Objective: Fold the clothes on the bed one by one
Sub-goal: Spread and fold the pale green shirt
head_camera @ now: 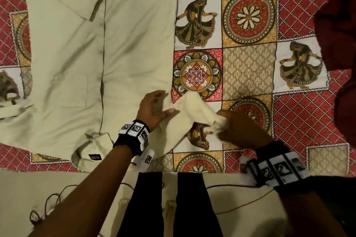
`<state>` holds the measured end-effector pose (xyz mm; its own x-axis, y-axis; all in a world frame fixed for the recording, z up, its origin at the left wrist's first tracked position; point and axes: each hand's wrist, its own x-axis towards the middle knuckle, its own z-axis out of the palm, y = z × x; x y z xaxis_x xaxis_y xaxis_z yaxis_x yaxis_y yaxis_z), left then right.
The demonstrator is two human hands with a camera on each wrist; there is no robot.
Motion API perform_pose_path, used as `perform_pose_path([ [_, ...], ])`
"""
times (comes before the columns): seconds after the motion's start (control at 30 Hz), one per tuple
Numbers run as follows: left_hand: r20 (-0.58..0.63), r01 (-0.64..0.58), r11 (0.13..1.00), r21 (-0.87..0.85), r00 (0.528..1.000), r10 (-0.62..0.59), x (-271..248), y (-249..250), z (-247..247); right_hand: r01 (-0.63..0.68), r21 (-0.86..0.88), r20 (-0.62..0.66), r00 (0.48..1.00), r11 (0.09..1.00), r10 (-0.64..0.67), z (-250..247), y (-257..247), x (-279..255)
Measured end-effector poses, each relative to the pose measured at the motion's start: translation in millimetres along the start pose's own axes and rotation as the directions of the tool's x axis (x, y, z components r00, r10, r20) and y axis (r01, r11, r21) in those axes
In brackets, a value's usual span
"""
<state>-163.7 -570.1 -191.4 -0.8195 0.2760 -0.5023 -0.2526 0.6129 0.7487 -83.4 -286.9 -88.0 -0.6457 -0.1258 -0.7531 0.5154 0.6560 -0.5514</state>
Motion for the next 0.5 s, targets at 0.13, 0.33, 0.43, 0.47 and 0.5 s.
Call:
perform_pose_path([
  [0.13, 0.064, -0.22, 0.828, 0.516, 0.974, 0.219, -16.9, -6.3, 1.7, 0.03, -0.24, -0.383, 0.915, 0.97, -0.123, -80.9, 27.7, -12.9],
  [0.33, 0.069, -0.089, 0.83, 0.551, 0.996, 0.061, -30.6, -24.0, 24.0, -0.227, -0.21, -0.805, 0.593, 0.951, -0.036, -111.5, 89.9, 11.6],
  [0.43, 0.038, -0.232, 0.79, 0.568, 0.966, 0.256, -37.5, -26.1, 32.9, -0.241, 0.016, -0.812, 0.563, 0.97, 0.153, -68.6, 108.9, 19.0],
  [0.47, 0.029, -0.285, 0.758, 0.587, 0.943, 0.332, -40.8, -25.7, 36.2, -0.203, 0.069, -0.819, 0.547, 0.977, 0.172, -50.2, 111.8, 21.8],
  [0.5, 0.036, -0.332, 0.722, 0.608, 0.919, 0.392, -43.2, -26.1, 40.8, -0.172, 0.123, -0.81, 0.552, 0.977, 0.199, -34.2, 114.2, 23.5],
])
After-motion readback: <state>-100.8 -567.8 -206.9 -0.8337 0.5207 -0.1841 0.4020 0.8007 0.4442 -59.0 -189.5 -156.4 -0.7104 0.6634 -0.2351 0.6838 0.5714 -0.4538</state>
